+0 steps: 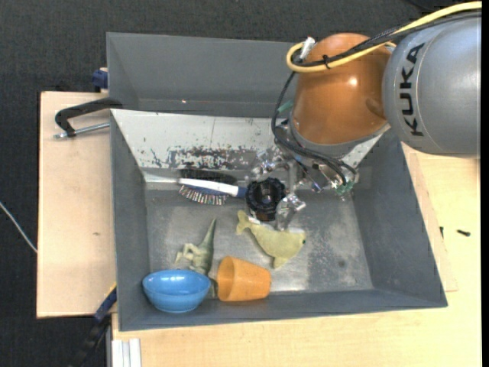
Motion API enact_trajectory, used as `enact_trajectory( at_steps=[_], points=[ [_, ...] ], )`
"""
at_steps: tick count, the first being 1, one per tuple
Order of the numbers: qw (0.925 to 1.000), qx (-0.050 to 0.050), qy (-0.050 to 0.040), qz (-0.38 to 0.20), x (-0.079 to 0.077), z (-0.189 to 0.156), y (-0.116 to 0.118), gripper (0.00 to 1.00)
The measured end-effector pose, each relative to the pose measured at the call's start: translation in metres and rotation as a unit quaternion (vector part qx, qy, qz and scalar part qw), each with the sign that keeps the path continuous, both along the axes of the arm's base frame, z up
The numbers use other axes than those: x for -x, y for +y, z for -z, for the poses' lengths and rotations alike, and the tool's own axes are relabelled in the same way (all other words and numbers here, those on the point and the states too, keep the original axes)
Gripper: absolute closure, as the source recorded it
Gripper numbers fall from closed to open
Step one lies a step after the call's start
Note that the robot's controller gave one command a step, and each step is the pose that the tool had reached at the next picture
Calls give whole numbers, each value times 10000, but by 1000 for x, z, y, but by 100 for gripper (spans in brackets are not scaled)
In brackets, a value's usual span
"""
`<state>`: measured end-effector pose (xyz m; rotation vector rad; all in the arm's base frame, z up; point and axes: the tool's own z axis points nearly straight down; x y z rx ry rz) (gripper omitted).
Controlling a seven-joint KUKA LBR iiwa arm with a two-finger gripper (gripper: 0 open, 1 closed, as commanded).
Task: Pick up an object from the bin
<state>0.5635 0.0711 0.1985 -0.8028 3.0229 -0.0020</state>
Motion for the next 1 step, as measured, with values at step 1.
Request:
enact_trajectory(
  at_steps=[1],
  points=[
    [9782,18,20,-2076,49,-54,14,100]
  ],
)
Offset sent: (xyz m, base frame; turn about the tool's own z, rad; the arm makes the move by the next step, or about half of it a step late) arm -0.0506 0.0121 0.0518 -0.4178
